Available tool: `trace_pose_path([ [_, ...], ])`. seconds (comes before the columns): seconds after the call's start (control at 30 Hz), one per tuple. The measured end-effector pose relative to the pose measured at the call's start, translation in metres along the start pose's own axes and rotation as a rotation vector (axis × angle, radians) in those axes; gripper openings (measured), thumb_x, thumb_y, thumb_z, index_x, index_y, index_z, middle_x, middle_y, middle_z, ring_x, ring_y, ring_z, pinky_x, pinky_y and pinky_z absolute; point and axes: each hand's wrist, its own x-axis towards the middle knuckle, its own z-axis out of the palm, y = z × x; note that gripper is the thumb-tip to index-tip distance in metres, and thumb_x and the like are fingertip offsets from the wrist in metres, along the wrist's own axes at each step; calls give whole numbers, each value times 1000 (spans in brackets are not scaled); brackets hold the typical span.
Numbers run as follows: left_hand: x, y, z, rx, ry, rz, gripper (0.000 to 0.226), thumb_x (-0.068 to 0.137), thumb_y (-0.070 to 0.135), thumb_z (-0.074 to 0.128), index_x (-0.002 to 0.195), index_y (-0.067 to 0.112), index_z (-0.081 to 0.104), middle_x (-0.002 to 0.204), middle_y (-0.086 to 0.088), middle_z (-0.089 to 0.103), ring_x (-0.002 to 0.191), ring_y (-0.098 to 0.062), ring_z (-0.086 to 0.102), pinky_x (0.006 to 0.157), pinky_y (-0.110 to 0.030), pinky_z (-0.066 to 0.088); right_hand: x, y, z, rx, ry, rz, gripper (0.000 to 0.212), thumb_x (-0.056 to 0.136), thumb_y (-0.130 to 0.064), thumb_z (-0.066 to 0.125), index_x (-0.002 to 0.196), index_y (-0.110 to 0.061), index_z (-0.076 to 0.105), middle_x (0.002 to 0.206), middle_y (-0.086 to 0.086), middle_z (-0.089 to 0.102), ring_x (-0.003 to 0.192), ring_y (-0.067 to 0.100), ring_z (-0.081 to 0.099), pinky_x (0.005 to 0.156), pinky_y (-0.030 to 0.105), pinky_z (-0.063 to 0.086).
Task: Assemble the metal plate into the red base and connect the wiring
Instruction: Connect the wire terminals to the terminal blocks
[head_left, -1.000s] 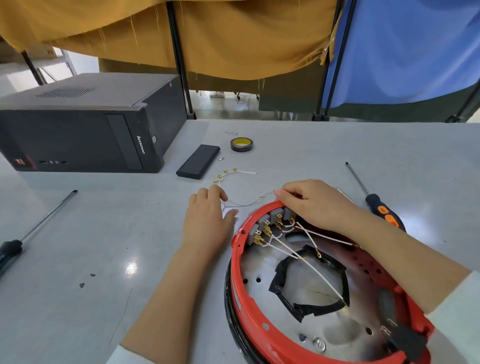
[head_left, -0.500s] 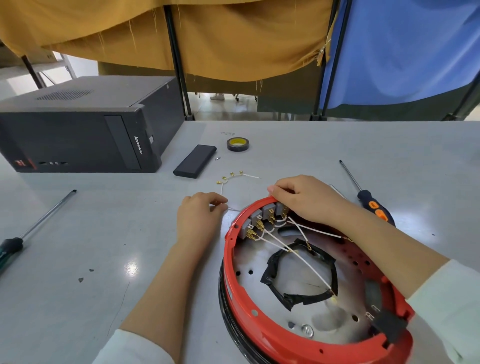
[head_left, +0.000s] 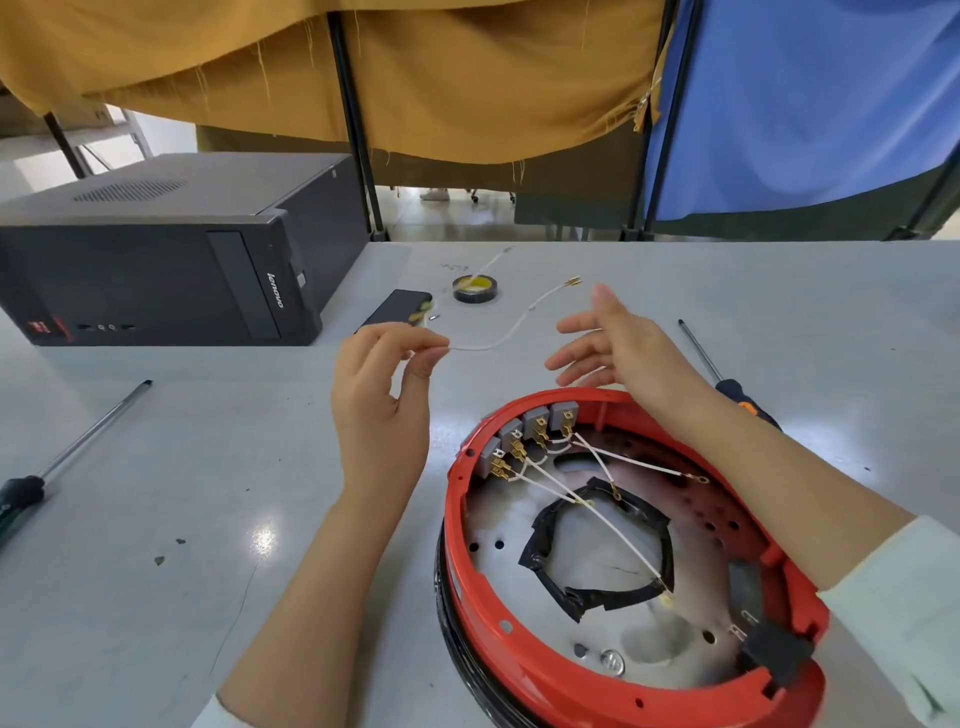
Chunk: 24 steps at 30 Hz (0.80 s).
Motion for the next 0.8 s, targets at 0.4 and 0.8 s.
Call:
trace_pose_path([
  [0.4,2,12,1,-97,-291,216,11,85,0,66,83,9,73,89,12,57,89,-10,54,83,-22,45,-2,-10,-19,401,-84,140,48,96,-49,41,104,-11,68,95,8,74,68,14,68,51,23,50],
  [0.8,14,14,-7,-807,-487,-596,40,96,45,34,133,31,45,76,-4,76,100,-24,70,107,-42,41,-13,-17,-17,477,-328,166,35,89,-2,54,123,-8,51,71,9,68,45,13,57,40,20,46],
])
